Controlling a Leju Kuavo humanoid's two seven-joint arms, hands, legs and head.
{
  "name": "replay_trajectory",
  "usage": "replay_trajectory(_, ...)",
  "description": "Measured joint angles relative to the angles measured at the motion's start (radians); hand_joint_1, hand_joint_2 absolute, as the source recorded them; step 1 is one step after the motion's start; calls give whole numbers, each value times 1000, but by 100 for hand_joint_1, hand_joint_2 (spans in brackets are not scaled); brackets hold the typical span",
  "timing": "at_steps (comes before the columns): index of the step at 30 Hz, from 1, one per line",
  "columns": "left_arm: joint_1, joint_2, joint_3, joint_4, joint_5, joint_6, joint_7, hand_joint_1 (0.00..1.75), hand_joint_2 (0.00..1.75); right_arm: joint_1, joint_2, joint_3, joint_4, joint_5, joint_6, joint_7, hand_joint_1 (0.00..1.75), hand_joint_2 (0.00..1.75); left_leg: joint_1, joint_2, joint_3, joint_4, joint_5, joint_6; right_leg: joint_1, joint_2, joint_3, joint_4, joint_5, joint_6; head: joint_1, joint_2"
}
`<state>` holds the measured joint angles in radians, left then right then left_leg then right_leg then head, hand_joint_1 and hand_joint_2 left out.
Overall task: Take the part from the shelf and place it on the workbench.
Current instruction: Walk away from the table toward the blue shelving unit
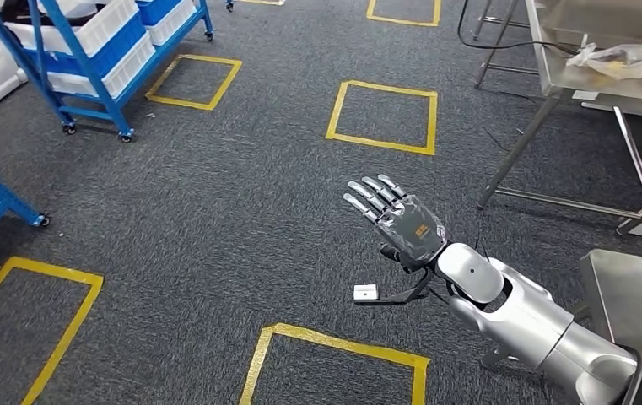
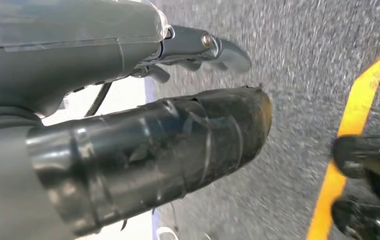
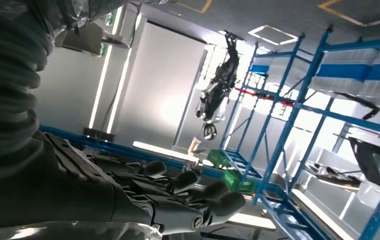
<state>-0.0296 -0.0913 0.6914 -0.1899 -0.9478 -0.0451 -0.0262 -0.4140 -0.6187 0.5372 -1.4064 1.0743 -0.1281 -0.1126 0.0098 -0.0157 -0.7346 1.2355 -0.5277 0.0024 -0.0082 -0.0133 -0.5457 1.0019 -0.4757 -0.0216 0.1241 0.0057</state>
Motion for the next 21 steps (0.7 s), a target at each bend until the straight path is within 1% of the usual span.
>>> replay_trajectory(1, 0, -6, 0, 0, -6, 5, -7, 0, 0, 10, -1, -3, -2, 2, 0, 10, 0, 175, 2, 6, -18, 46, -17, -2, 2, -18, 0, 1, -2, -1, 0, 0)
replay_trajectory(2, 3, -15, -1, 0, -13, 15, -16, 0, 0, 25, -3, -8, -8, 4, -1, 23, 0, 175, 2, 8, -19, 58, -15, -4, 3, -34, 1, 1, -3, -1, 0, 0)
replay_trajectory(3, 6, -27, -2, 0, -21, 28, -23, 0, 0, 42, -4, -14, -16, 7, -2, 36, 0, 175, 2, 13, 1, 29, 3, -4, 4, -50, 2, 2, -6, 1, 0, 0)
replay_trajectory(4, 10, -39, -3, -1, -26, 42, -27, 0, 0, 60, -6, -21, -26, 10, -4, 46, 0, 175, 2, 24, 39, -34, 33, -2, 4, -65, 4, 4, -9, 3, 0, 0)
replay_trajectory(5, 12, -49, -4, -1, -28, 52, -29, 0, 0, 75, -9, -27, -37, 12, -5, 52, 0, 175, -1, 46, 81, -106, 55, 2, 4, -79, 5, 7, -13, 7, 0, 0)
replay_trajectory(6, 14, -58, -4, -2, -29, 59, -29, 0, 0, 83, -11, -31, -45, 14, -6, 56, 0, 175, -4, 62, 114, -165, 72, 7, 6, -90, 6, 10, -17, 11, 0, 0)
replay_trajectory(7, 15, -65, -4, -3, -29, 61, -30, 0, 0, 88, -13, -36, -52, 17, -7, 58, 0, 175, -8, 73, 134, -201, 78, 13, 9, -100, 7, 12, -20, 16, 0, 0)
replay_trajectory(8, 17, -71, -4, -3, -29, 62, -30, 0, 0, 91, -14, -39, -57, 19, -7, 59, 0, 175, -11, 74, 139, -214, 76, 18, 10, -108, 8, 13, -22, 20, 0, 0)
replay_trajectory(10, 22, -82, -4, -4, -28, 59, -31, 0, 0, 93, -15, -43, -65, 22, -5, 57, 0, 175, -11, 51, 140, -218, 80, 28, 10, -124, 12, 12, -26, 31, 0, 0)
replay_trajectory(11, 23, -85, -4, -5, -27, 57, -31, 0, 0, 93, -15, -44, -69, 23, -4, 56, 0, 175, -10, 40, 144, -224, 83, 33, 7, -113, 13, 18, -34, 36, 0, 0)
replay_trajectory(12, 23, -88, -4, -5, -26, 56, -31, 0, 0, 93, -15, -46, -71, 23, -3, 54, 0, 175, -7, 30, 148, -229, 85, 39, 4, -89, 5, 41, -50, 41, 0, 0)
replay_trajectory(13, 23, -91, -4, -6, -26, 56, -31, 0, 0, 95, -16, -47, -73, 23, -3, 53, 0, 175, -4, 20, 152, -233, 87, 43, 1, -56, -14, 85, -76, 45, 1, 0)
replay_trajectory(14, 23, -92, -4, -7, -26, 56, -31, 0, 0, 97, -17, -49, -74, 23, -2, 53, 0, 175, -4, 9, 153, -234, 87, 46, -3, -21, -43, 148, -107, 47, 1, 0)
replay_trajectory(15, 23, -92, -4, -7, -26, 56, -32, 0, 0, 101, -17, -50, -74, 23, -2, 53, 0, 175, -5, -2, 152, -233, 87, 48, -4, -1, -79, 217, -137, 49, 0, 0)
replay_trajectory(16, 23, -92, -4, -9, -26, 57, -32, 0, 0, 106, -18, -50, -74, 23, -1, 52, 0, 175, -5, -16, 151, -232, 87, 49, -5, 6, -109, 271, -153, 50, 0, 0)
replay_trajectory(17, 24, -91, -4, -9, -26, 57, -32, 0, 0, 110, -18, -50, -74, 23, -1, 52, 0, 175, -6, -30, 151, -230, 86, 49, -6, 9, -125, 294, -150, 51, 0, 0)
replay_trajectory(18, 24, -92, -4, -10, -26, 57, -32, 0, 0, 111, -18, -50, -74, 23, -1, 52, 0, 175, -6, -45, 152, -227, 85, 48, -7, 11, -122, 279, -125, 51, 0, 0)
replay_trajectory(19, 23, -92, -4, -10, -26, 56, -32, 0, 0, 112, -18, -51, -74, 23, -1, 51, 0, 175, -5, -60, 153, -223, 84, 46, -9, 17, -102, 228, -86, 50, 0, 0)
replay_trajectory(20, 23, -93, -4, -10, -26, 56, -32, 0, 0, 112, -18, -52, -74, 23, -1, 51, 0, 175, -4, -75, 153, -219, 81, 42, -12, 36, -74, 163, -49, 50, 1, 0)
replay_trajectory(21, 23, -94, -4, -10, -25, 55, -32, 0, 0, 112, -18, -53, -74, 23, -1, 51, 0, 175, -4, -88, 150, -213, 79, 38, -15, 62, -48, 104, -24, 49, 0, 0)
